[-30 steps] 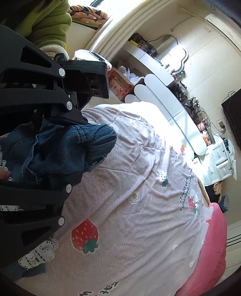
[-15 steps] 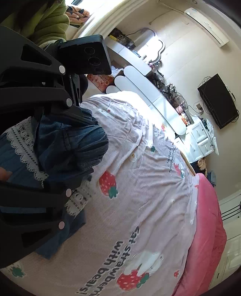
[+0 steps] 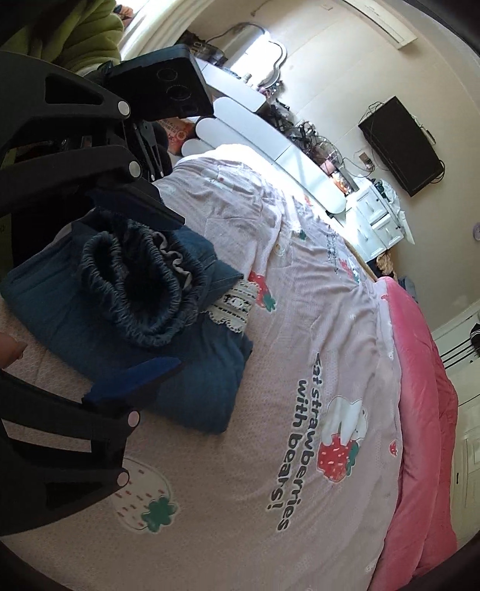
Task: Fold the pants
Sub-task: 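Fold the waistband over the pants with the right gripper and release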
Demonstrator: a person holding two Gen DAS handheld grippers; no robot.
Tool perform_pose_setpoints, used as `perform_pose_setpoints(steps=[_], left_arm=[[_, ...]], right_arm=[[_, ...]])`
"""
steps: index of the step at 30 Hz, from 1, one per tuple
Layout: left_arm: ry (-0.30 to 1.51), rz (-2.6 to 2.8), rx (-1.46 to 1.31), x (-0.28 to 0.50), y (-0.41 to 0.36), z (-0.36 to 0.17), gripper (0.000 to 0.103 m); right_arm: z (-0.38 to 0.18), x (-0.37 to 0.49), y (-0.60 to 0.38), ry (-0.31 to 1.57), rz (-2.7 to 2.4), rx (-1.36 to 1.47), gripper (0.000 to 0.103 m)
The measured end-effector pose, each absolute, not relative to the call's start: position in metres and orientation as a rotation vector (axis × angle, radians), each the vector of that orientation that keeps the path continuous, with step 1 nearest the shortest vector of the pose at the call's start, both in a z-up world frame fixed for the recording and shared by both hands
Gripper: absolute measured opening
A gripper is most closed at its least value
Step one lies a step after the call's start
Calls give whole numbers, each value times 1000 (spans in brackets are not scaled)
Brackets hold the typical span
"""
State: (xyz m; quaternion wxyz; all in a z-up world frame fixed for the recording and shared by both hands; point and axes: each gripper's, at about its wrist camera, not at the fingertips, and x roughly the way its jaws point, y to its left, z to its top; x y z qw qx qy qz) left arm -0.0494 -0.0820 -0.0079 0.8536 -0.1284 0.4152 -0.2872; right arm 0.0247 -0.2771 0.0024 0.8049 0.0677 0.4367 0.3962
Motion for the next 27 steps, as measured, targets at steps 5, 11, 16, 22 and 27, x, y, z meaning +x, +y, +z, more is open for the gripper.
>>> perform_pose_setpoints(steps=[5, 11, 16, 22, 27], left_arm=[[897, -616, -217, -49, -100, -17, 82], [908, -606, -166, -48, -113, -32, 82], [900, -617, -172, -46, -111, -35, 82], [868, -611, -188, -55, -101, -17, 83], [849, -568, -207, -57, -86, -4, 88]], right_arm=[[-9, 20, -271, 962, 775, 26, 70], [-35, 26, -270, 1026, 675, -56, 70], [-46, 27, -275, 1036, 645, -33, 70], [-27, 12, -284, 960, 640, 12, 74], [-4, -5, -300, 869, 616, 63, 82]])
